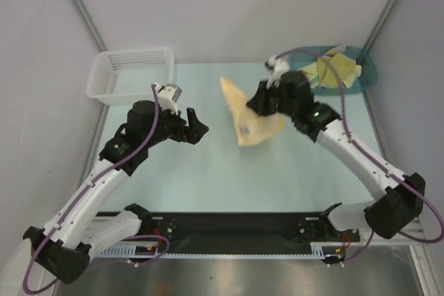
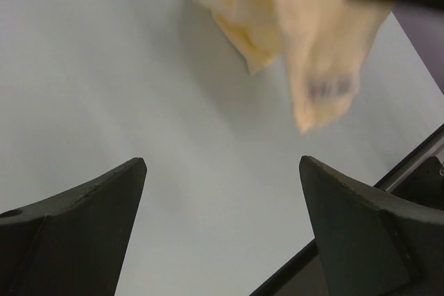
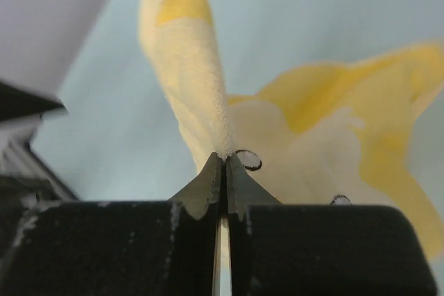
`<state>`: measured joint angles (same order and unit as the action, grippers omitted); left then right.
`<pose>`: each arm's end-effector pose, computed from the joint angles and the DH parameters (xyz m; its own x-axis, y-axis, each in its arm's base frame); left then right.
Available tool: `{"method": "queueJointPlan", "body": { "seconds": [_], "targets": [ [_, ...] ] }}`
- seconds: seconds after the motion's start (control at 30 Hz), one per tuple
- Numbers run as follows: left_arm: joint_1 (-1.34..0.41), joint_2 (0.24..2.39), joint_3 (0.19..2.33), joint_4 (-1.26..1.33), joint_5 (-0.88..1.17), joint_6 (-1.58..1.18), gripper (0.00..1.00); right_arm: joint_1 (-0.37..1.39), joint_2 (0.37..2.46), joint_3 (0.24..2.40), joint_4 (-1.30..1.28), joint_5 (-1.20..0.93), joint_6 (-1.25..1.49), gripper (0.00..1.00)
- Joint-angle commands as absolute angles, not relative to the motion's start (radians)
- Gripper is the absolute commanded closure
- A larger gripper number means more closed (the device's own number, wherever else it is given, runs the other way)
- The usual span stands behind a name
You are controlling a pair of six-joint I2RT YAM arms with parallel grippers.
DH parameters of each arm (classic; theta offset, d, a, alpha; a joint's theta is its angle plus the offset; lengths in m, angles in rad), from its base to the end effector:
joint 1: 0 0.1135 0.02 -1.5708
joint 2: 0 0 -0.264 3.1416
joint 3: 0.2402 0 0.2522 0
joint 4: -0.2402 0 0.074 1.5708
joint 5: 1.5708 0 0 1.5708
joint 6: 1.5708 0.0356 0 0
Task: Fold and stack the towels
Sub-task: Move the towel to the center of the board
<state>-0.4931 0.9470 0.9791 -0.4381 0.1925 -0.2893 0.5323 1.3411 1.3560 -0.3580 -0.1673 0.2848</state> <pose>0.1807 -0.1048 0.3526 -0.5101 -0.0437 -0.8590 0.4945 0.8023 -0.3345 0.2612 0.1607 0.3975 -0.4568 0.0525 -0.8880 -0.5285 0.7870 0.3184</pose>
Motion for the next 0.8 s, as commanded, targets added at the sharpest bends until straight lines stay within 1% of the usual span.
{"method": "queueJointPlan", "body": {
  "seconds": [0.0, 0.03, 0.1, 0.23, 0.27, 0.33, 0.37, 0.4, 0.47, 0.5, 0.53, 0.57, 0.6, 0.63, 0.67, 0.7, 0.73, 0.77],
  "targets": [
    [-0.489, 0.914, 0.937, -0.495, 0.144, -0.353, 0.00, 0.661, 1.324, 1.083, -0.293, -0.112, 0.423, 0.99],
    [-0.491, 0.913, 0.925, -0.506, 0.140, -0.363, 0.00, 0.708, 1.324, 1.037, -0.281, -0.106, 0.451, 0.98],
    [-0.491, 0.913, 0.894, -0.517, 0.132, -0.402, 0.00, 0.739, 1.336, 0.971, -0.299, -0.104, 0.460, 0.93],
    [-0.491, 0.923, 0.847, -0.489, 0.159, -0.448, 0.01, 0.764, 1.361, 0.963, -0.415, -0.062, 0.436, 0.83],
    [-0.491, 0.931, 0.838, -0.470, 0.181, -0.457, 0.01, 0.762, 1.361, 0.971, -0.440, -0.054, 0.428, 0.77],
    [-0.491, 0.962, 0.831, -0.446, 0.199, -0.480, 0.01, 0.765, 1.345, 0.982, -0.489, -0.078, 0.419, 0.68],
    [-0.491, 0.975, 0.831, -0.433, 0.205, -0.488, 0.01, 0.767, 1.341, 0.983, -0.500, -0.096, 0.410, 0.61],
    [-0.491, 0.992, 0.834, -0.398, 0.210, -0.494, 0.01, 0.767, 1.333, 0.986, -0.527, -0.107, 0.416, 0.58],
    [-0.488, 1.066, 0.888, -0.361, 0.190, -0.480, 0.01, 0.758, 1.309, 1.002, -0.551, -0.045, 0.437, 0.53],
    [-0.488, 1.100, 0.923, -0.345, 0.178, -0.466, 0.02, 0.712, 1.304, 1.006, -0.548, -0.020, 0.468, 0.52],
    [-0.485, 1.180, 0.960, -0.324, 0.176, -0.457, 0.02, 0.656, 1.298, 1.003, -0.532, -0.011, 0.480, 0.52],
    [-0.485, 1.218, 1.024, -0.298, 0.178, -0.450, 0.02, 0.596, 1.296, 0.985, -0.503, -0.032, 0.500, 0.54],
    [-0.485, 1.265, 1.055, -0.241, 0.178, -0.443, 0.03, 0.457, 1.302, 0.971, -0.424, -0.090, 0.535, 0.55],
    [-0.485, 1.308, 1.087, -0.220, 0.187, -0.440, 0.03, 0.401, 1.316, 0.959, -0.384, -0.107, 0.557, 0.55],
    [-0.485, 1.407, 1.154, -0.201, 0.193, -0.431, 0.04, 0.358, 1.331, 0.953, -0.350, -0.123, 0.564, 0.55],
    [-0.485, 1.457, 1.192, -0.195, 0.198, -0.420, 0.04, 0.297, 1.382, 0.957, -0.300, -0.132, 0.566, 0.55],
    [-0.482, 1.506, 1.230, -0.207, 0.189, -0.420, 0.05, 0.278, 1.414, 0.975, -0.292, -0.136, 0.557, 0.55],
    [-0.483, 1.614, 1.308, -0.215, 0.195, -0.417, 0.06, 0.261, 1.445, 0.997, -0.293, -0.140, 0.552, 0.55]
  ]
}}
